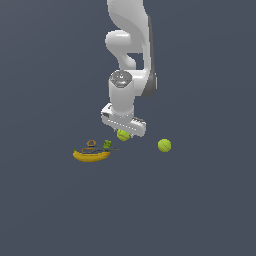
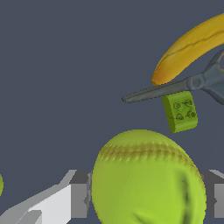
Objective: Pick up a designated object from a clutter of objects.
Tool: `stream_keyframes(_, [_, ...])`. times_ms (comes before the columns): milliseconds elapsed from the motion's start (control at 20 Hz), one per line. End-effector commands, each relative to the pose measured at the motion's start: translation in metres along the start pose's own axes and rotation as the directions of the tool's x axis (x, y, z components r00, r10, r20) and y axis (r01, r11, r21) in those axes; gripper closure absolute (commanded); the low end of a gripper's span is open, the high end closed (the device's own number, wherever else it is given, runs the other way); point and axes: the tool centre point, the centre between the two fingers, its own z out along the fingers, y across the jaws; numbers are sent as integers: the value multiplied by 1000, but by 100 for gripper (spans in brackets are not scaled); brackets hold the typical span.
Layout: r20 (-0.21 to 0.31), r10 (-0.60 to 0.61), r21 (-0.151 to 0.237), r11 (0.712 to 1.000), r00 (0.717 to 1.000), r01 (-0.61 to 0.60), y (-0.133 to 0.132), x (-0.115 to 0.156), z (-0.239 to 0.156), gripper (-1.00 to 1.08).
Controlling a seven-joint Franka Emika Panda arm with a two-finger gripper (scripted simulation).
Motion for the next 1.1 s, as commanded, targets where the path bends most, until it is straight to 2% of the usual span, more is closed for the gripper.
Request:
stream_keyframes(0, [-1,0,1,1000,1000,0,15,2,-20,108])
stream_keyframes(1050, [0,2,3,1000,1000,-2,169,18,-212,108])
